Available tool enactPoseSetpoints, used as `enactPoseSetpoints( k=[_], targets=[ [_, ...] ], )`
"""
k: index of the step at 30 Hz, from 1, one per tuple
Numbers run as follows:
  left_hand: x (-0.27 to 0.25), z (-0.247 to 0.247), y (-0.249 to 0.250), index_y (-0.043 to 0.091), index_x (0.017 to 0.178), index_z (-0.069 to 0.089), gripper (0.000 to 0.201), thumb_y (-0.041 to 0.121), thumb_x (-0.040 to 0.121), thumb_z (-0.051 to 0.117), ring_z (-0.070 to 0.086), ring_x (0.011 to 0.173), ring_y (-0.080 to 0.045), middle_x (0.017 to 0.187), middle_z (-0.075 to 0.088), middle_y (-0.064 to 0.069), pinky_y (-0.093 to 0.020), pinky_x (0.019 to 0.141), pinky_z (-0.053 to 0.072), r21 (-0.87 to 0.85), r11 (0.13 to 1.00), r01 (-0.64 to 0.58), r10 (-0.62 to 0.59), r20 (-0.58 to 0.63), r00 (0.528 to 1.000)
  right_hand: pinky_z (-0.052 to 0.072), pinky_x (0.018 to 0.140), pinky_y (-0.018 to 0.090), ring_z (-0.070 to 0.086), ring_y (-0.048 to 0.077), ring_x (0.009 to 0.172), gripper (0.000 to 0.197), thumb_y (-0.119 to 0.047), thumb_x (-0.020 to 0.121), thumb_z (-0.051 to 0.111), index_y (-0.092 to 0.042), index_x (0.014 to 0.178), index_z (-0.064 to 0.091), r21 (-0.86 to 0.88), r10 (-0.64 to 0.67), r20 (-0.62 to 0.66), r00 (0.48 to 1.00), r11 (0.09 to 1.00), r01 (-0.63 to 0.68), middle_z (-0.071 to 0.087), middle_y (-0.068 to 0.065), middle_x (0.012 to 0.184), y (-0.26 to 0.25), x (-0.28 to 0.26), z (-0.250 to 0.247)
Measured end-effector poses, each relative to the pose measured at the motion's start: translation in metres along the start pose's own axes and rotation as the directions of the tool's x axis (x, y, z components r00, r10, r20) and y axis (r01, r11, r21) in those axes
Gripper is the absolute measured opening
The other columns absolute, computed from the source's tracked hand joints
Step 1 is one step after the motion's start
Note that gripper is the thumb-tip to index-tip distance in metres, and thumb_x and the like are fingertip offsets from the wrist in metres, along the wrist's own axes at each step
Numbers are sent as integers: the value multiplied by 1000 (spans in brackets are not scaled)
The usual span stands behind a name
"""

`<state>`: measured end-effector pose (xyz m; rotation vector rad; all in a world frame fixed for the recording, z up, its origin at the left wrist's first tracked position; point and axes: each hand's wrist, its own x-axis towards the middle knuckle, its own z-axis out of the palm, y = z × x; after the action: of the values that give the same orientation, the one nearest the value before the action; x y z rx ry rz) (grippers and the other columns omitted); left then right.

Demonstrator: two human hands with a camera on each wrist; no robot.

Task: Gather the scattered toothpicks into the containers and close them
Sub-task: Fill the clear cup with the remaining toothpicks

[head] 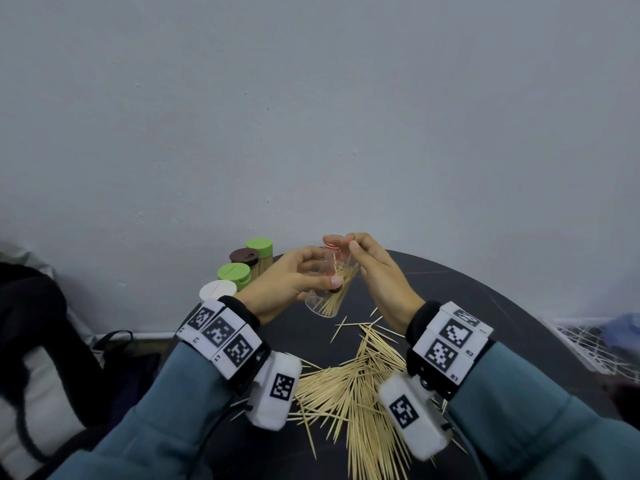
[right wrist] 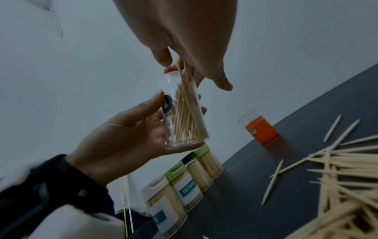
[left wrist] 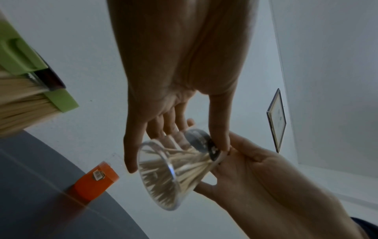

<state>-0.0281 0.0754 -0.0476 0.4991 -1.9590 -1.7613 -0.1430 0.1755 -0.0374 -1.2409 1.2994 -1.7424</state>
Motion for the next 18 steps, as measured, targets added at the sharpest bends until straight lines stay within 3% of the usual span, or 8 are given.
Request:
enactPoseSetpoints(
  k=[3, 5, 7, 11, 13, 16, 18],
  targets=[
    [0, 0, 0, 12, 123, 54, 47, 5, 79, 68, 64, 94, -9, 112, 64, -4, -18, 71, 51, 5, 1000, 1, -1, 6, 1000, 43, 71, 0, 59, -4, 91, 25, -17, 101, 30, -9, 88, 51, -71, 52, -34, 998, 996, -54, 62, 2, 120, 0, -1, -3],
    [0, 0, 1, 12, 124, 54, 49, 5, 78, 69, 64, 99, -11, 118, 63, -7, -19, 72, 51, -1, 1000, 3, -3, 7, 1000, 37, 64, -6, 55, -16, 82, 29, -17, 101, 30, -12, 81, 50, -128, 103, -53, 993, 986, -109, 62, -8, 106, -2, -4, -4],
    [-1, 0, 1, 11, 127, 54, 54, 7, 76, 70, 63, 105, -14, 123, 63, -9, -21, 78, 53, -6, 1000, -4, 4, 10, 1000, 33, 61, -9, 51, -17, 80, 27, -17, 102, 30, -10, 88, 52, -178, 145, -56, 988, 972, -153, 57, -15, 97, -2, -6, -6],
    [-3, 3, 2, 13, 129, 53, 71, 16, 64, 83, 62, 108, -18, 122, 64, -9, -33, 91, 49, 27, 1000, 1, -2, 39, 999, 34, 64, -6, 51, -12, 88, 31, -20, 102, 27, -13, 105, 57, -233, 151, -66, 986, 959, -162, 58, -11, 102, 0, -11, -10],
    [-3, 6, 1, 14, 125, 54, 68, 19, 63, 80, 63, 106, -18, 115, 67, -5, -38, 94, 47, 43, 999, 13, -15, 42, 999, 34, 67, -4, 51, -14, 89, 37, -23, 102, 25, -11, 112, 59, -260, 138, -82, 987, 953, -155, 58, -12, 105, 0, -12, -12],
    [-3, 7, 0, 16, 123, 55, 68, 25, 60, 80, 63, 106, -19, 110, 68, -1, -43, 98, 44, 48, 999, 23, -25, 46, 999, 33, 63, -8, 50, -18, 88, 33, -13, 102, 28, -6, 115, 58, -292, 132, -77, 988, 945, -149, 58, -8, 109, -1, -14, -14],
    [-4, 8, 0, 16, 123, 55, 66, 20, 62, 82, 63, 105, -18, 109, 68, -1, -43, 98, 44, 53, 998, 19, -22, 52, 998, 33, 66, -8, 50, -23, 86, 35, -15, 102, 28, -8, 115, 60, -309, 118, -76, 990, 941, -136, 59, -12, 107, -2, -17, -16]
  ],
)
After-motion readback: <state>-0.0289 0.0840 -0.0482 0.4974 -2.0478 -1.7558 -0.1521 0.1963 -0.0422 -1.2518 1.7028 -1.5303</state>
